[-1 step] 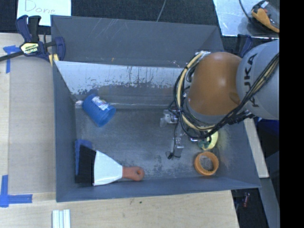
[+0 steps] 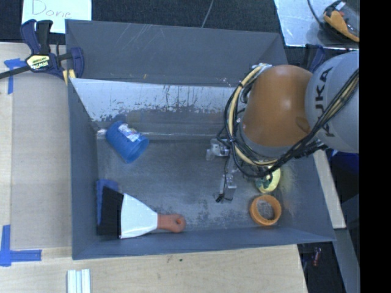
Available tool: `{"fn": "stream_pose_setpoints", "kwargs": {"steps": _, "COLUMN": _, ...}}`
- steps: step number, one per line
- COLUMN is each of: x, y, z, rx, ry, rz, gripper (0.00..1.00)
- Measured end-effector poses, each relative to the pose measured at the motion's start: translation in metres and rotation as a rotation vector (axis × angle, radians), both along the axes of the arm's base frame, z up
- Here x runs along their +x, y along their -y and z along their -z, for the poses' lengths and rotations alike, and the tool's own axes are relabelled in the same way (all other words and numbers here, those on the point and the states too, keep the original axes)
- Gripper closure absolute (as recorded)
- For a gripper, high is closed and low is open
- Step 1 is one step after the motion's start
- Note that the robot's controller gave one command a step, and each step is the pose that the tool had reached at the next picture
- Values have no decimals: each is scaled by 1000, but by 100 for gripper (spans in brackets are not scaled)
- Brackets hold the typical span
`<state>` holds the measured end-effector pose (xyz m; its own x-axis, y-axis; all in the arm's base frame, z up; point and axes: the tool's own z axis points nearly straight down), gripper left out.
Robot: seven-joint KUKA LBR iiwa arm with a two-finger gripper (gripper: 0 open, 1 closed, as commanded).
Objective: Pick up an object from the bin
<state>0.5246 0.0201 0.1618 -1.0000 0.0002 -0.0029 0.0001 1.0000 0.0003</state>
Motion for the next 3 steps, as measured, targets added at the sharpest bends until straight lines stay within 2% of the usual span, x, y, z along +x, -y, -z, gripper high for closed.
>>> {"fn": "stream_pose_setpoints", "kwargs": {"steps": 1, "x": -38, "y": 99, "z": 92, "rx": -3, "ry": 1, "rz": -143, "gripper": 0}}
{"fn": "stream_pose_setpoints", "kwargs": {"steps": 2, "x": 5, "y": 101, "z": 61, "rx": 1, "ry": 14, "rz": -197, "gripper": 0}}
{"fn": "stream_pose_setpoints", "kwargs": {"steps": 3, "x": -11, "y": 168, "z": 61, "rx": -1, "ry": 0, "rz": -207, "gripper": 0}}
